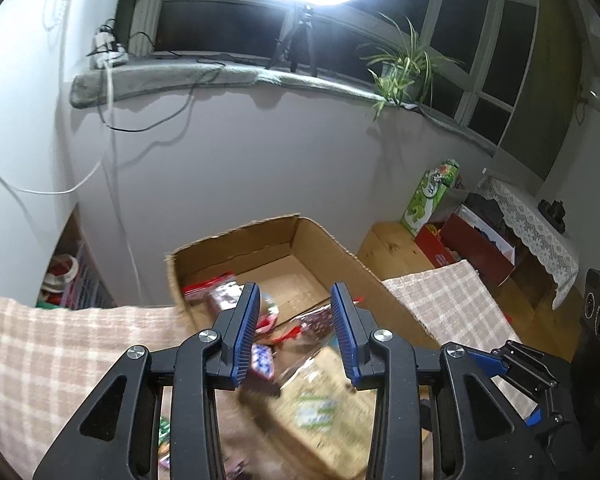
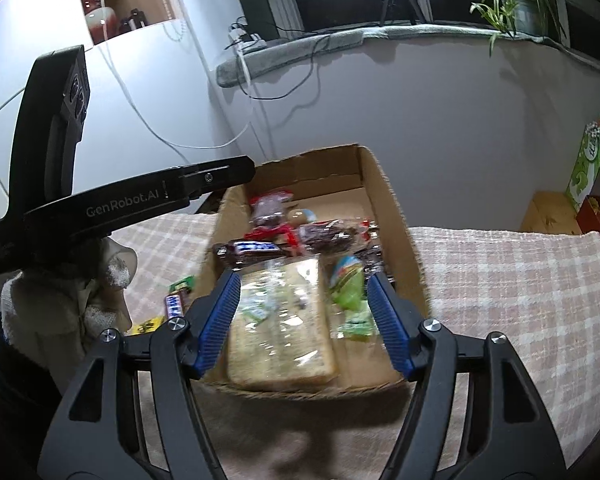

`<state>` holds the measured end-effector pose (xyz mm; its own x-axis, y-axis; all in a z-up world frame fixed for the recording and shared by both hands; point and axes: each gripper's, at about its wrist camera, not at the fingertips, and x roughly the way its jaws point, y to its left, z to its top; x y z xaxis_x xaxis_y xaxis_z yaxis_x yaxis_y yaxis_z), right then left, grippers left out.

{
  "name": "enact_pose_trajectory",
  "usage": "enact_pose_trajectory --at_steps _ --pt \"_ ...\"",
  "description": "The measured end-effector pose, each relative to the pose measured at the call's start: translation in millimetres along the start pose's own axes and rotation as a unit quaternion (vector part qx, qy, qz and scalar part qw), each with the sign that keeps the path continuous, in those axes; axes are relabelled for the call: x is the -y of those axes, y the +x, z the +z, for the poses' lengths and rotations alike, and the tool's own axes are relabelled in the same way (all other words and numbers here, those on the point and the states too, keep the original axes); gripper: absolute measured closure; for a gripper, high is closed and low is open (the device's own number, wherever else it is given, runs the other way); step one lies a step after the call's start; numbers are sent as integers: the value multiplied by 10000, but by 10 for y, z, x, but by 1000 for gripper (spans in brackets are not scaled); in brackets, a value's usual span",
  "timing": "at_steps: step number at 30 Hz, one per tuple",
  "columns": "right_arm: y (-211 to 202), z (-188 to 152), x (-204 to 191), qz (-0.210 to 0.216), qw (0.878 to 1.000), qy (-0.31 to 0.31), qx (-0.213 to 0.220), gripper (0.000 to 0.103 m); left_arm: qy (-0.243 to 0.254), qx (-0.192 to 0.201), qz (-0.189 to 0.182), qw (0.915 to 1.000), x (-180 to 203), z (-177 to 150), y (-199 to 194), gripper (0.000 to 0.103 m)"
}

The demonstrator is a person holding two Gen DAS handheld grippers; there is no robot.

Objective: Organize snacks
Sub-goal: 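Move both grippers back toward the remaining snacks on the table, then grasp the Snickers bar with the right gripper while the left grasps a yellow candy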

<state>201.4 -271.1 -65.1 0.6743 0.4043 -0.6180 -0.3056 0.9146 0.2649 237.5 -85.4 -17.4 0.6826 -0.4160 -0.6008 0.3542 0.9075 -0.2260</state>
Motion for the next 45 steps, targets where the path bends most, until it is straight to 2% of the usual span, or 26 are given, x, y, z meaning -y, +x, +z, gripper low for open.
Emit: enact_pose_trajectory --at_steps 9,16,22,28,29,30,31,36,38,39,40,45 --pt "-191 -141 -388 236 9994 -222 81 34 -301 238 285 9989 -423 -181 -588 68" --pt "-220 -325 -745 553 9976 -423 -19 34 -541 187 491 9972 -745 -426 -887 68" --pt "-94 -536 -1104 816 9935 -741 -280 34 -678 48 565 9961 -941 -691 -1007 68" --pt "149 -620 -1318 932 9899 -894 -576 35 -715 -204 412 9964 -1065 -1038 -1037 68" --pt "177 -612 -1341 930 9896 -913 -604 36 -708 -255 377 9965 -1072 -1082 -1026 68" --pt "216 -599 -1364 928 9891 -936 -657 42 -701 -316 335 9965 -1080 -1129 -1013 68" --pt "258 -580 -1382 916 9886 -944 -729 47 -689 -356 303 9965 -1084 -1162 -1006 68" --pt "478 -377 -1452 962 9814 -1048 -1287 48 -498 -619 97 9968 -1058 -1304 -931 68" --pt "634 -229 -1488 998 9742 -1156 -1662 52 -389 -717 19 9967 -1030 -1329 -892 68" --pt "702 -178 -1500 1006 9708 -1176 -1835 59 -333 -762 -8 9965 -1014 -1335 -873 68" --pt "795 -119 -1514 1021 9659 -1195 -2057 61 -278 -804 -46 9964 -999 -1338 -857 68" --pt "1159 27 -1584 808 9437 -1417 -2877 61 19 -1031 -105 9946 -945 -1325 -738 68"
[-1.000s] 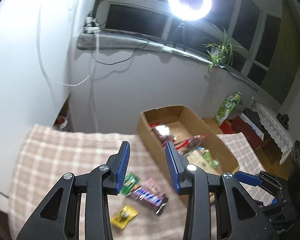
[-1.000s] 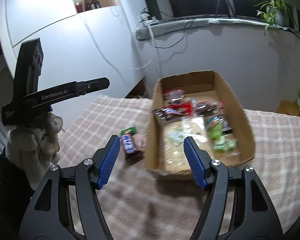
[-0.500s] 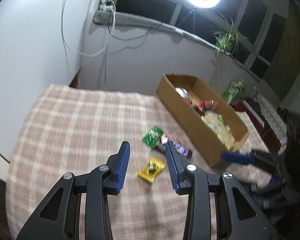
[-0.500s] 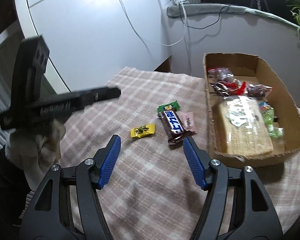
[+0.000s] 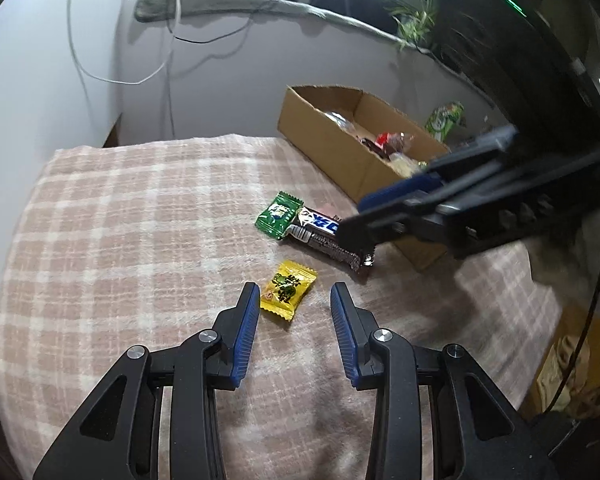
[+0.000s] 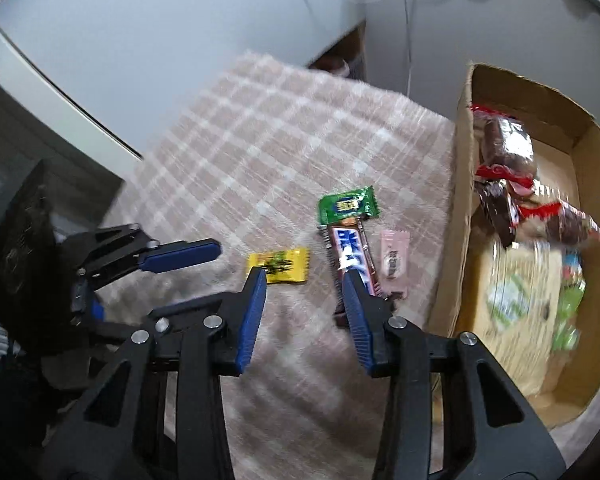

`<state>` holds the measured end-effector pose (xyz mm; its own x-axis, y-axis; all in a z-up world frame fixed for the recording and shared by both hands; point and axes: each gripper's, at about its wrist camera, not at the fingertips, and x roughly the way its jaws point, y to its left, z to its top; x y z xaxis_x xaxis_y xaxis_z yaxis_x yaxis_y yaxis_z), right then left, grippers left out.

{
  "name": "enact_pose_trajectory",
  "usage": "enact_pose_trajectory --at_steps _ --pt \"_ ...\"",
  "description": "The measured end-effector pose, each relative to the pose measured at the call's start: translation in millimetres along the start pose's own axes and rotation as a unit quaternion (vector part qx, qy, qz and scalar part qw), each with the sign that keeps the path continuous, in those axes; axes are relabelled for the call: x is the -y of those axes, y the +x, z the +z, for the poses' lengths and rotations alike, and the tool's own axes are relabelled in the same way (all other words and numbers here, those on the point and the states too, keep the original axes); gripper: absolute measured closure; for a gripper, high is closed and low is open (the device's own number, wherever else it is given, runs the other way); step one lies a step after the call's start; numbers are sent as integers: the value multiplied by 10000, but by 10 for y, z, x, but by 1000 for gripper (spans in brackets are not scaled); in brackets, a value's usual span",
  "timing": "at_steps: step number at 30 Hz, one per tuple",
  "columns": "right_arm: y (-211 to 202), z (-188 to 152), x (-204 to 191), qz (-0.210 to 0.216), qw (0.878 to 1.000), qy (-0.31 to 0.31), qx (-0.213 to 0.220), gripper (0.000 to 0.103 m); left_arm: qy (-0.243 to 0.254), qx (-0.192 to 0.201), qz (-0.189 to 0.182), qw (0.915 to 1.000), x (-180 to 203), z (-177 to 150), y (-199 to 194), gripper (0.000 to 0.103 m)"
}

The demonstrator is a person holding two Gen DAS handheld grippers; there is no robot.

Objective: Organize snacks
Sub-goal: 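Grasp the Snickers bar with the right gripper while the left grasps a yellow candy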

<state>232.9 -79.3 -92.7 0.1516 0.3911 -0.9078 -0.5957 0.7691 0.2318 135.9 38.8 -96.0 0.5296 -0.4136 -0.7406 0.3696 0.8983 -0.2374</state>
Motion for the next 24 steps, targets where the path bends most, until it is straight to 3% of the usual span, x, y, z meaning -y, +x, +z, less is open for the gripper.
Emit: enact_pose_trajectory --at_steps 3,4,8,12,24 --pt "136 136 22 -197 9992 -65 -343 61 134 -190 84 9997 27 19 89 68" --pt "184 165 21 -236 9987 -84 -442 61 204 -221 -81 9995 15 23 111 68" --pt "345 234 -11 -443 9963 -217 -702 61 283 -324 -83 9990 -39 43 183 68" --pt "440 295 -33 -715 9938 -318 -786 61 389 -412 -84 9984 -86 65 257 68" --pt "541 457 -36 -943 9906 -379 -913 61 509 -429 106 9977 -83 50 422 68"
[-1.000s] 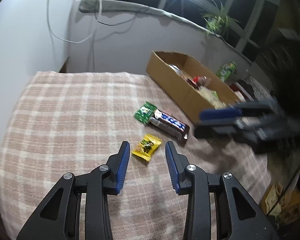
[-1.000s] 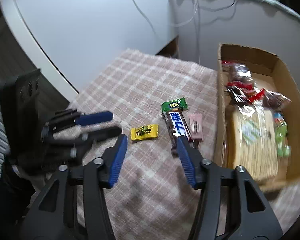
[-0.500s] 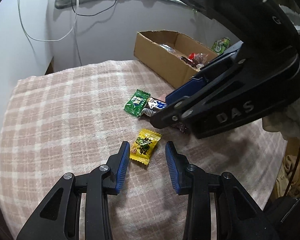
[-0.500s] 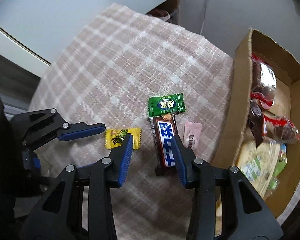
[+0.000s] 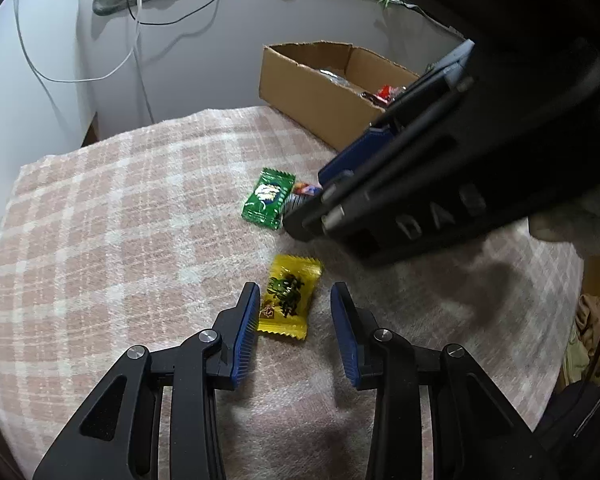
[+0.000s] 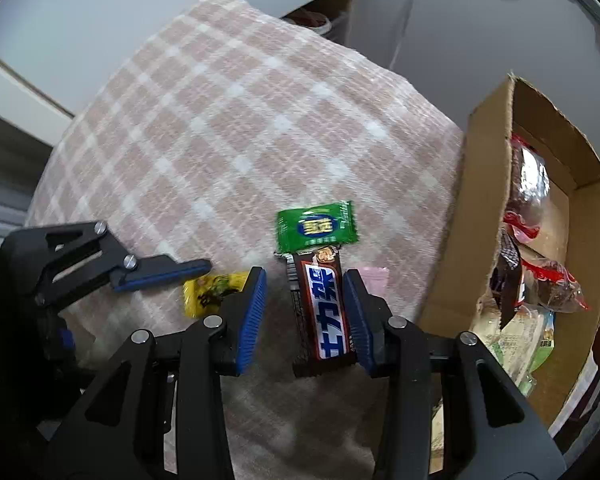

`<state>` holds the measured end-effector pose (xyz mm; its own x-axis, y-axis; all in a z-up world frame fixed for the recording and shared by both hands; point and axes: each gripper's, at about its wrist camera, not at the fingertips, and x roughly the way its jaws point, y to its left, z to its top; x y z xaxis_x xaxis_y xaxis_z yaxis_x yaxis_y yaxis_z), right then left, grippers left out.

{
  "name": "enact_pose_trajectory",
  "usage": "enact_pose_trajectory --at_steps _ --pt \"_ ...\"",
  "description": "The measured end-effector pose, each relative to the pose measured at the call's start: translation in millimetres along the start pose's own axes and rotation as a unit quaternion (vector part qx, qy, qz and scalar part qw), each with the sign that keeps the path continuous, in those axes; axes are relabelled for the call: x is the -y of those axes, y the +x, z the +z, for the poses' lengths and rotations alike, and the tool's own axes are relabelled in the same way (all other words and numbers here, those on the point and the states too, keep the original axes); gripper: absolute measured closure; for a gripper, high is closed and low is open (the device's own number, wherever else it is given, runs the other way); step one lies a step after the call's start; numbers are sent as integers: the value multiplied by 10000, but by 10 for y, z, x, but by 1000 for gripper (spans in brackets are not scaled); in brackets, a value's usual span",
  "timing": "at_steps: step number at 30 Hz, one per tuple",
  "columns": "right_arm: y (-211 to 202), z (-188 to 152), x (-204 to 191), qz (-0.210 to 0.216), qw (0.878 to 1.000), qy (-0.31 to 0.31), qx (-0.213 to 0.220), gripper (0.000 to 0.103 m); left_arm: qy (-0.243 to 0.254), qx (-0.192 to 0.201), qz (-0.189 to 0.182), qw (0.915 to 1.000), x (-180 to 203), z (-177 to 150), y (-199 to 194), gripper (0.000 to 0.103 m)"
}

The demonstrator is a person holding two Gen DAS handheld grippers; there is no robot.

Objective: Organize snacks
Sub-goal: 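Grasp the Snickers bar with the right gripper while the left grasps a yellow candy, then carry the Snickers bar and yellow candy over the cardboard box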

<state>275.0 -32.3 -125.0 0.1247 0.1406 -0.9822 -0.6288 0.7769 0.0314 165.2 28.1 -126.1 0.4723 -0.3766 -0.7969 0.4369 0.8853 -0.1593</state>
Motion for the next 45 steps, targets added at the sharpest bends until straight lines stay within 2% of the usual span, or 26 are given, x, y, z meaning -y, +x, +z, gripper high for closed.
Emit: enact_pose_trajectory --at_steps 5,9,13,15,24,34,41,45 --pt "47 48 18 -90 9999 -9 -56 61 -27 7 72 10000 7 2 61 68" --pt "101 73 -4 -62 9999 -16 -147 61 -74 36 178 9998 3 2 97 80" --pt "181 75 -73 -77 9998 -16 -196 63 -126 73 179 9997 -17 -35 101 81" --pt "169 79 -82 -96 9998 3 -170 73 -112 100 231 9996 -8 -57 96 81" --pt "98 -156 -94 140 9998 103 65 74 -376 230 278 9986 -40 -206 -77 81" --pt "-223 -444 -51 666 9949 289 696 74 -687 539 390 9954 -42 -276 -392 81" --pt "-622 -764 106 956 9868 366 1253 74 -631 894 445 9930 128 -215 -690 81" --pt "-796 -909 182 955 9822 444 1556 74 -500 1096 474 9916 282 -127 -804 81"
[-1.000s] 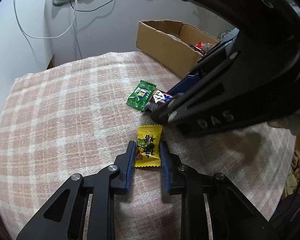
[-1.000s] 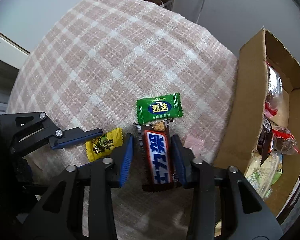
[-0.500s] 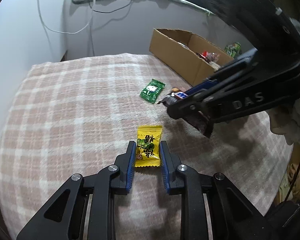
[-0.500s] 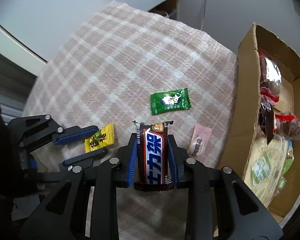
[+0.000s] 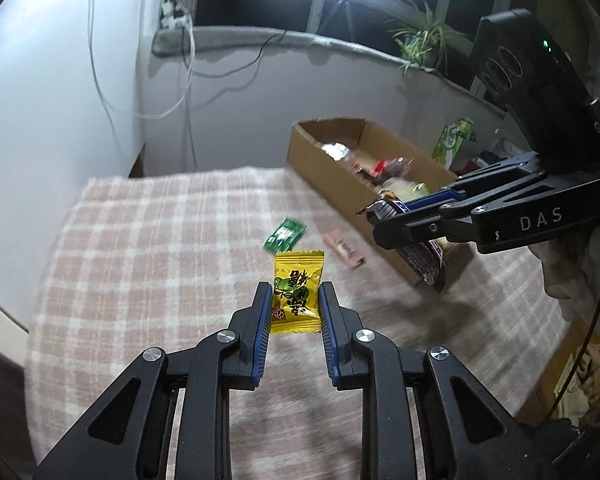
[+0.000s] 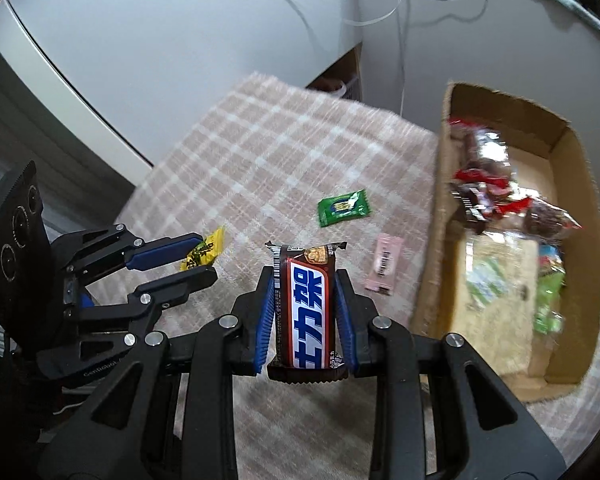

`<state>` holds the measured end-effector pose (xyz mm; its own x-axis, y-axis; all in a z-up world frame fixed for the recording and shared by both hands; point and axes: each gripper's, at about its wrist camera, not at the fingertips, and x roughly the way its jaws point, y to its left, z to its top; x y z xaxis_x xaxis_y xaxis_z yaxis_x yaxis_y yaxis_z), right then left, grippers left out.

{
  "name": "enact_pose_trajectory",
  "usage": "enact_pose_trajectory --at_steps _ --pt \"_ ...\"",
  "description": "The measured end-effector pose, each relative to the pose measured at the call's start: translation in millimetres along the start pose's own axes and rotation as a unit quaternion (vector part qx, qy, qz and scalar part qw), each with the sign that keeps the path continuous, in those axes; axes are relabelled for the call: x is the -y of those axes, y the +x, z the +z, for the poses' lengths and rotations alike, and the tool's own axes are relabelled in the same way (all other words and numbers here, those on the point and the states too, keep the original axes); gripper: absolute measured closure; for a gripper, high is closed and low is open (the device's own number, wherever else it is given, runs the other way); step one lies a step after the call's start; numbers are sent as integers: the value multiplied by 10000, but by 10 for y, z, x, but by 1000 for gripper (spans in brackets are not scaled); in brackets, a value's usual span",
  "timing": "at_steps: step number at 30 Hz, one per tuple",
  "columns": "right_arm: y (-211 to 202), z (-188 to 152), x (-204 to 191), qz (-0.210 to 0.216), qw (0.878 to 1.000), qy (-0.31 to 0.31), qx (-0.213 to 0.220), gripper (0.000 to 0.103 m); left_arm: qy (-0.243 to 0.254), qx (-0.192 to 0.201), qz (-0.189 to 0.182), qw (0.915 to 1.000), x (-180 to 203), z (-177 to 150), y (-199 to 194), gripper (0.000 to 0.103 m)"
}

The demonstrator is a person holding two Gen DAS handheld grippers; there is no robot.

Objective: Organize snacks
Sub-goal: 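Carry the Snickers bar and yellow candy over the cardboard box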

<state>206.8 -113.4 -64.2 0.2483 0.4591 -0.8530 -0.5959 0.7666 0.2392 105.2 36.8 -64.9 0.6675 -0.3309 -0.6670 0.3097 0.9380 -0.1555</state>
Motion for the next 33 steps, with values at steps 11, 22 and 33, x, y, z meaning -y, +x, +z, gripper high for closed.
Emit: enact_pose_trajectory --at_steps 11,22,33 --pt "-579 -199 419 -156 9964 375 750 74 280 267 -235 9990 407 300 57 81" --pt "-877 -353 986 -377 9861 866 1366 74 395 444 -471 9971 722 644 309 81" --pt "-999 -410 1368 -616 9745 1199 1794 74 454 455 -519 9966 871 894 621 81"
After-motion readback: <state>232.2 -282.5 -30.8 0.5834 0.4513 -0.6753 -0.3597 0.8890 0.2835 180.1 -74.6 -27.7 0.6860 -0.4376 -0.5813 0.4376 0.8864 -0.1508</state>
